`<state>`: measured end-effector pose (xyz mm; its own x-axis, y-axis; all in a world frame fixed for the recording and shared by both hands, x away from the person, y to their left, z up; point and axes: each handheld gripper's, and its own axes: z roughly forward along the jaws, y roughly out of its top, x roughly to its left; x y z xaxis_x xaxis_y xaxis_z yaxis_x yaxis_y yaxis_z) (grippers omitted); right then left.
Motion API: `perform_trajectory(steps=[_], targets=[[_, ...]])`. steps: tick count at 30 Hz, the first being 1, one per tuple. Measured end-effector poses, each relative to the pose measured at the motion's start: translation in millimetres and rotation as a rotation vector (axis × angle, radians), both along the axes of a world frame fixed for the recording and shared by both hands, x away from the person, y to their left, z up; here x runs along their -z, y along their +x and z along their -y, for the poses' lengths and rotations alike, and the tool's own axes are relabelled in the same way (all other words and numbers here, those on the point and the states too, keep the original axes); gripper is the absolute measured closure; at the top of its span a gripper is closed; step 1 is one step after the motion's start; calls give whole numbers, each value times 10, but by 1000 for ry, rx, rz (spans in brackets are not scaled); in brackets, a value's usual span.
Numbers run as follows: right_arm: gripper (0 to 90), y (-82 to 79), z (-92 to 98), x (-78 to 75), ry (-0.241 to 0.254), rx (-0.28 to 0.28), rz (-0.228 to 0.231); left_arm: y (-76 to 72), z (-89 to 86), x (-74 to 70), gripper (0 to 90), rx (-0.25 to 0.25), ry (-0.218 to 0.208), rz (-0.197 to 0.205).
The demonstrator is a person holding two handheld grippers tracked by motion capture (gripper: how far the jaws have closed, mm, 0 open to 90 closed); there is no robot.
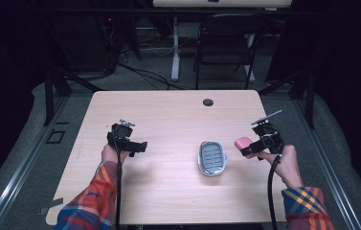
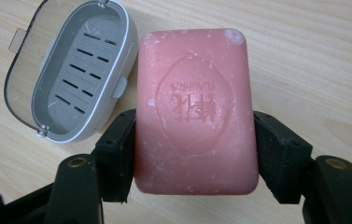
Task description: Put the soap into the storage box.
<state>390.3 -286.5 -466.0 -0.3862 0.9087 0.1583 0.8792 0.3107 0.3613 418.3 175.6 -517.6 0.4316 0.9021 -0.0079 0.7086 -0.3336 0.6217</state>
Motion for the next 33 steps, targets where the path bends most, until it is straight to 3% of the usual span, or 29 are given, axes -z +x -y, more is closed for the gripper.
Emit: perform_trajectory(steps=[13, 21, 33], targets=[[370, 53, -216, -39, -4, -25, 19, -1, -5, 2, 35, -2, 0, 0], [370, 64, -384, -55, -35, -65, 2, -3, -5, 2, 35, 0, 0, -1], [370, 141, -631, 39, -81, -125, -13, -1, -7, 8, 42, -2, 2, 2]])
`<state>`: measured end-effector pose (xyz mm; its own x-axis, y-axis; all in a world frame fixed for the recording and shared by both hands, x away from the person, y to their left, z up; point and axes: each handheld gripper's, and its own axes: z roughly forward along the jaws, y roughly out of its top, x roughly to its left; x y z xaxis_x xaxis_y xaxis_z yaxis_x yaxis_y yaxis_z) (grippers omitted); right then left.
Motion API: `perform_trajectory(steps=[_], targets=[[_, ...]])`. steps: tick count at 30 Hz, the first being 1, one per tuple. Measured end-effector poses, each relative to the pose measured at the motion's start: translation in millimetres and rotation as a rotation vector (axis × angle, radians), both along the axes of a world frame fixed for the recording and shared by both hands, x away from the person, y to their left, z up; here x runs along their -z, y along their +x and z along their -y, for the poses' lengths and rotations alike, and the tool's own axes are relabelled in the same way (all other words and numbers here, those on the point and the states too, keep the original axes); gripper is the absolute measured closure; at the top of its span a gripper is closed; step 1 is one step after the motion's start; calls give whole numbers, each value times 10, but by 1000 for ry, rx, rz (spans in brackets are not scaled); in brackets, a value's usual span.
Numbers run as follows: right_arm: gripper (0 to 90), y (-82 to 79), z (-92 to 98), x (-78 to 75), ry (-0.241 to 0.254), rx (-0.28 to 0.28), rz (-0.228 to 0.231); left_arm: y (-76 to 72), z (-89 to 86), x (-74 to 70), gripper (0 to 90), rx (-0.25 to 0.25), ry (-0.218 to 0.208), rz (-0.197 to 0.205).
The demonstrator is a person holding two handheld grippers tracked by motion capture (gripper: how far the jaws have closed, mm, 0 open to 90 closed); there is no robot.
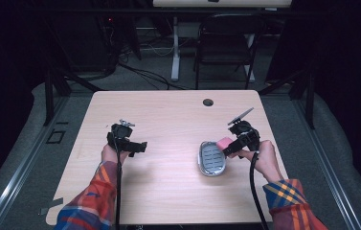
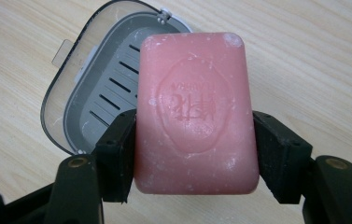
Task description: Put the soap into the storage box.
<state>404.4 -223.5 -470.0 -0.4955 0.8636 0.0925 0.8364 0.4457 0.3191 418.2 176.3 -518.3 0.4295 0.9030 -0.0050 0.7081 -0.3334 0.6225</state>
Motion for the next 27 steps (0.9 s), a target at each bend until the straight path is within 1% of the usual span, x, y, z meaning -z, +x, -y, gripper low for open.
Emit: perform_trajectory(steps=[2, 3, 7, 9, 12, 13, 14, 15, 17, 21, 24, 26, 27], targets=[[370, 8, -39, 16, -10, 0, -3, -1, 3, 2, 42, -1, -2, -1], [370, 14, -50, 22, -12, -9, -4, -1, 3, 3, 42, -1, -3, -1], [370, 26, -125, 49, -31, -12, 4, -1, 4, 3, 42, -1, -3, 0], [369, 29, -162, 67, -26, -14, 7, -2, -2, -1, 40, 2, -8, 2], [369, 32, -209, 84, -34, -20, 11, -4, -4, -2, 38, -1, -12, 6], [369, 36, -219, 82, -44, -23, 10, -4, -4, -1, 38, -1, -12, 5], [369, 39, -230, 83, -44, -18, 5, -3, -4, 0, 38, 1, -13, 6], [369, 40, -242, 95, -45, -17, 13, -2, -4, -2, 38, 3, -12, 4], [369, 43, -263, 104, -48, -12, 6, -3, -2, -1, 38, 2, -13, 3], [368, 44, -307, 130, -51, -15, 5, -2, -3, 1, 38, 0, -13, 5], [368, 44, -335, 155, -49, -16, -4, -2, -2, 0, 38, 1, -13, 3], [368, 45, -354, 171, -55, -18, -17, -2, -2, 0, 38, 2, -13, 3], [368, 43, -362, 184, -47, -17, -17, -2, -2, 2, 38, 0, -12, 4]])
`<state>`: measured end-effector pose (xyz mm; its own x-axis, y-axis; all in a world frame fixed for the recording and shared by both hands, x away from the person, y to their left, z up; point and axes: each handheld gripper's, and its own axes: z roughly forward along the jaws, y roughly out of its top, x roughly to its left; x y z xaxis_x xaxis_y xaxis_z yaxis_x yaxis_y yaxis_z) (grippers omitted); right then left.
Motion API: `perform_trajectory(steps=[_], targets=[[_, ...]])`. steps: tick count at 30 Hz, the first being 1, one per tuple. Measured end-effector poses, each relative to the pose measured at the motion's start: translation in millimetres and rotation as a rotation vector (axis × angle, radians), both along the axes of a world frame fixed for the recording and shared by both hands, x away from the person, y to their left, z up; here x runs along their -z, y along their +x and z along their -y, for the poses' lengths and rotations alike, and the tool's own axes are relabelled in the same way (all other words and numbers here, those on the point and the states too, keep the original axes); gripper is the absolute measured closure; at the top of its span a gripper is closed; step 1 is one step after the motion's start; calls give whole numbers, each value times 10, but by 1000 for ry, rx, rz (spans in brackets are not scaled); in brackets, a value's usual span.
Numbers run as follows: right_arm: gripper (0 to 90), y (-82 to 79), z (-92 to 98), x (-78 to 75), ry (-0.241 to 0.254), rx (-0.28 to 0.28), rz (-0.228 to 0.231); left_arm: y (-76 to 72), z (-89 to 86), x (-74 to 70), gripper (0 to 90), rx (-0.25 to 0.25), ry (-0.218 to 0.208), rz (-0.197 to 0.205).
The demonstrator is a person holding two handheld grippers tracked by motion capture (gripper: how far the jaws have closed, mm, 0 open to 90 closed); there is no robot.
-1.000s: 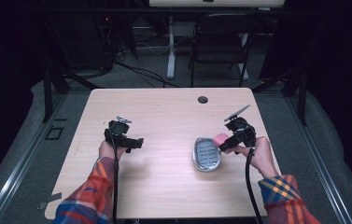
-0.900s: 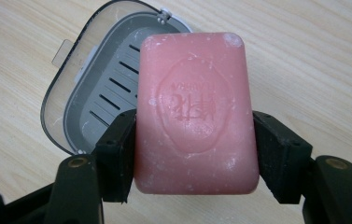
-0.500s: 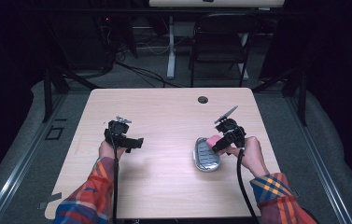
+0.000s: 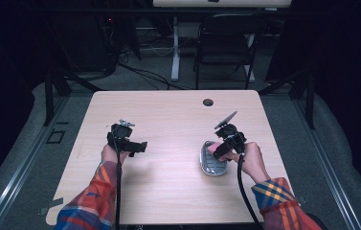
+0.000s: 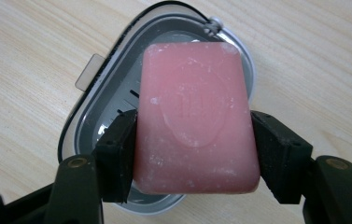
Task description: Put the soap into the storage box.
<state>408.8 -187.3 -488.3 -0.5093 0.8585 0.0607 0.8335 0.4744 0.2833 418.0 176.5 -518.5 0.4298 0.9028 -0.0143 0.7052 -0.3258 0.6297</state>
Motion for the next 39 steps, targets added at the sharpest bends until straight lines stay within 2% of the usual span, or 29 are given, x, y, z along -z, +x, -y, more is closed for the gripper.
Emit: perform_trajectory(steps=[2, 3, 5, 6, 7, 8, 10, 13, 18, 19, 23, 26, 27, 31, 33, 35, 36, 39], targets=[[367, -2, -18, 21, -13, 3, -6, 1, -2, 0, 39, 3, 0, -2], [367, -21, -37, 57, 28, 38, 19, 1, -1, 0, 39, 3, -1, -2], [367, 0, -22, 21, -12, -3, -12, 1, 1, 0, 39, 4, 0, -3], [367, 2, -20, 17, -18, -10, -16, 1, 1, 0, 39, 4, 1, -3], [366, -26, -46, 63, 33, 38, 21, 1, 2, 1, 39, 4, 1, -4], [367, -14, -37, 38, 7, 9, -2, 1, 2, 1, 39, 4, 1, -4], [365, -15, -47, 31, 4, 1, -17, 0, 2, 0, 40, 4, 1, -3], [359, -21, -65, 53, 28, 5, -22, 1, 3, 1, 40, 5, 1, -4], [358, -19, -77, 43, 13, -21, -44, 2, 3, 3, 40, 6, 0, -4], [358, -34, -88, 53, 30, -1, -31, 2, 3, 3, 40, 6, 1, -4], [371, -38, -62, 10, 45, -11, -53, 3, 5, 4, 40, 7, 0, -5], [375, -39, -46, 4, 55, -13, -49, 2, 5, 4, 41, 7, 1, -5], [382, -38, -39, -4, 51, -14, -62, 2, 5, 4, 41, 7, 1, -5], [391, -44, -33, 2, 69, -13, -59, 2, 7, 6, 41, 6, -1, -7], [398, -48, -34, -22, 54, -25, -57, 2, 6, 7, 41, 7, -1, -7], [398, -74, -42, -5, 94, 7, -20, 2, 6, 7, 41, 7, -1, -7], [396, -55, -19, -46, 59, -30, -46, 2, 6, 7, 41, 7, -1, -7], [374, -53, 12, -64, 62, -39, -31, 2, 5, 7, 41, 8, -1, -7]])
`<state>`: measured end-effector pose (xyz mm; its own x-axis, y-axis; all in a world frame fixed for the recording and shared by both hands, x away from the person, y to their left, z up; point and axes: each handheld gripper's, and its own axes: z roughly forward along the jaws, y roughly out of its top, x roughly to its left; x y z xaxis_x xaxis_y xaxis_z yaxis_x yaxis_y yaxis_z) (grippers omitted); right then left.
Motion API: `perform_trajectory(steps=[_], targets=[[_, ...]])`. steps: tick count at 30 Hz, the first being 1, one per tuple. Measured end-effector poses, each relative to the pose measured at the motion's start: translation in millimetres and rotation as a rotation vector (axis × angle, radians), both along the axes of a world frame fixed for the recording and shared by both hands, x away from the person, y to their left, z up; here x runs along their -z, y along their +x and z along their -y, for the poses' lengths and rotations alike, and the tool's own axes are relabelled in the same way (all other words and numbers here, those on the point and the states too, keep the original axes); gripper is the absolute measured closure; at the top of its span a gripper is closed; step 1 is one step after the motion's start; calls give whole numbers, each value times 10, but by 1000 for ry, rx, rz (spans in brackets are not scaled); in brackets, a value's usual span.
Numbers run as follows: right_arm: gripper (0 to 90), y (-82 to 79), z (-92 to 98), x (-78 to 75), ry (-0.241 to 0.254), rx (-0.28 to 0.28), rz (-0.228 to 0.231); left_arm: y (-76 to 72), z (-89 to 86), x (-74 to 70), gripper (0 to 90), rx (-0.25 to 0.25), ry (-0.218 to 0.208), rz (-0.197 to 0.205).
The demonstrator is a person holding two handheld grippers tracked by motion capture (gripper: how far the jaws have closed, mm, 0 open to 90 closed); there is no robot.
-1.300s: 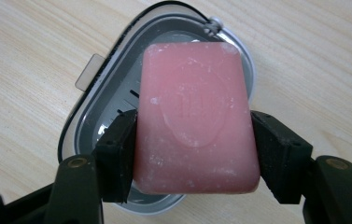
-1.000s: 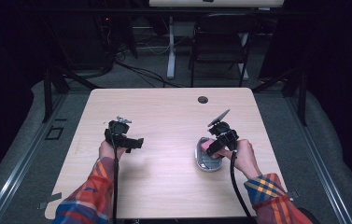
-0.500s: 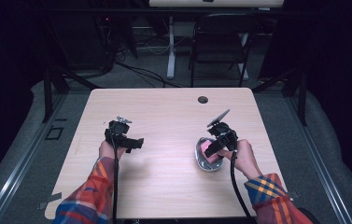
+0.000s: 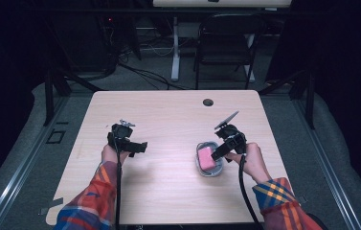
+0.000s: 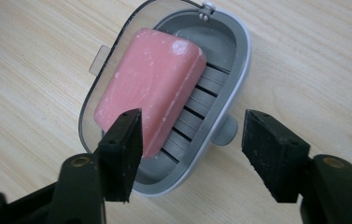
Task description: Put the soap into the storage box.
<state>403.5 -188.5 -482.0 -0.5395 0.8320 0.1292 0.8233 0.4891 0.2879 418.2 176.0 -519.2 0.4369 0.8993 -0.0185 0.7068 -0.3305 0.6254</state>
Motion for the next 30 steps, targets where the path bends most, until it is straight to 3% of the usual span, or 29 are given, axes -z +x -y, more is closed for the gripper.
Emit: perform_trajectory(steps=[2, 8, 13, 21, 27, 30], targets=[[359, -3, 23, -32, -5, -5, 4, 1, -2, 1, 41, 2, 0, 0], [318, -41, 93, -116, 26, -23, 79, 1, -1, 4, 41, 5, 4, -1], [245, -65, 205, -183, 15, -51, 105, 0, 4, 5, 41, 5, 3, -2], [123, -140, 420, -258, 37, -66, 146, 0, 4, 9, 41, 7, 4, -3], [60, -219, 610, -231, 29, -70, 137, 2, 7, 10, 41, 12, 14, -5], [33, -250, 706, -194, 29, -65, 109, 2, 12, 14, 41, 13, 15, -5]])
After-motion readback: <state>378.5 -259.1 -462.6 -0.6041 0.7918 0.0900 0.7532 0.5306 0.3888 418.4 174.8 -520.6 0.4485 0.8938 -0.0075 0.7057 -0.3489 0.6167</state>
